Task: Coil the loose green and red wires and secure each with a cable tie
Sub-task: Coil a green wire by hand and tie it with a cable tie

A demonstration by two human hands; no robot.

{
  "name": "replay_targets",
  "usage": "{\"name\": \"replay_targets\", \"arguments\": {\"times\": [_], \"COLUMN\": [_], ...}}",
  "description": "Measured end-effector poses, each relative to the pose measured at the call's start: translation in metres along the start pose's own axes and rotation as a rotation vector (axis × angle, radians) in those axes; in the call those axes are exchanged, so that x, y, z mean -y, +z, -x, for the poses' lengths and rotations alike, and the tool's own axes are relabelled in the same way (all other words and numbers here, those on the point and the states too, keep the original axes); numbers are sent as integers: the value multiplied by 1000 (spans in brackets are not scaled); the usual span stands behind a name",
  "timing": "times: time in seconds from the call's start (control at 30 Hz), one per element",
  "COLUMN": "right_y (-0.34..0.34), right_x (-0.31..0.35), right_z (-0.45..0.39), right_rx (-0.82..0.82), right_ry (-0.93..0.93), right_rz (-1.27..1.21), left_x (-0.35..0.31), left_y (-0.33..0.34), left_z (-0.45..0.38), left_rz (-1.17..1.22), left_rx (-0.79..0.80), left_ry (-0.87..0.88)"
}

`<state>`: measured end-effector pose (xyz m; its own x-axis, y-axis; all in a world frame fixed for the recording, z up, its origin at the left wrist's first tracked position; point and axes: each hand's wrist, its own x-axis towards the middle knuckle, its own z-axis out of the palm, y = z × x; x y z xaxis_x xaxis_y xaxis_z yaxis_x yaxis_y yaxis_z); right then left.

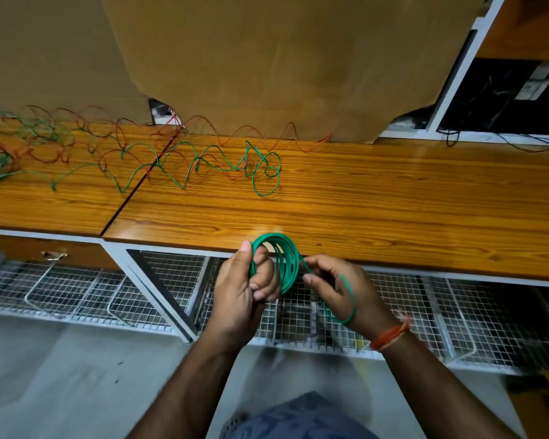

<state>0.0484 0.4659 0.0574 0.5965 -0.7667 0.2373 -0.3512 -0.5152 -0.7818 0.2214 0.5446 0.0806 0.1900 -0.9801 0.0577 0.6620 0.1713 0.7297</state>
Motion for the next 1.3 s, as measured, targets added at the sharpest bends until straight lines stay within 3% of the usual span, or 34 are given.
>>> {"name": "replay_targets", "arguments": {"times": [0.2,0.33,0.43,0.53,0.7,0.87,1.0,1.3], "right_y": [11,8,6,2,0,1,1,0], "right_x": [5,13,20,28,46,57,61,69], "right_z": [17,24,25,26,23,17,12,0], "right_rx": [83,318,448,456,323,133,26,-43], "right_ry": [110,181,165,161,89,-112,-116,-6], "right_rz": [-194,-347,-382,-400,-371,-225,-285,-666], "left_x": [-9,-7,-4,0,7,14,12,9], "left_y": [-5,-8,-11,-14,-17,-19,-18,-18], "left_z": [-4,-5,-7,-8,-4,-1,1,8], "left_rz": [130,104,-8,-235,-610,-918,-967,-962], "left_rx": [-99,-160,-213,-252,-217,-161,-109,66], "left_ry": [14,56,101,157,209,270,335,288]}}
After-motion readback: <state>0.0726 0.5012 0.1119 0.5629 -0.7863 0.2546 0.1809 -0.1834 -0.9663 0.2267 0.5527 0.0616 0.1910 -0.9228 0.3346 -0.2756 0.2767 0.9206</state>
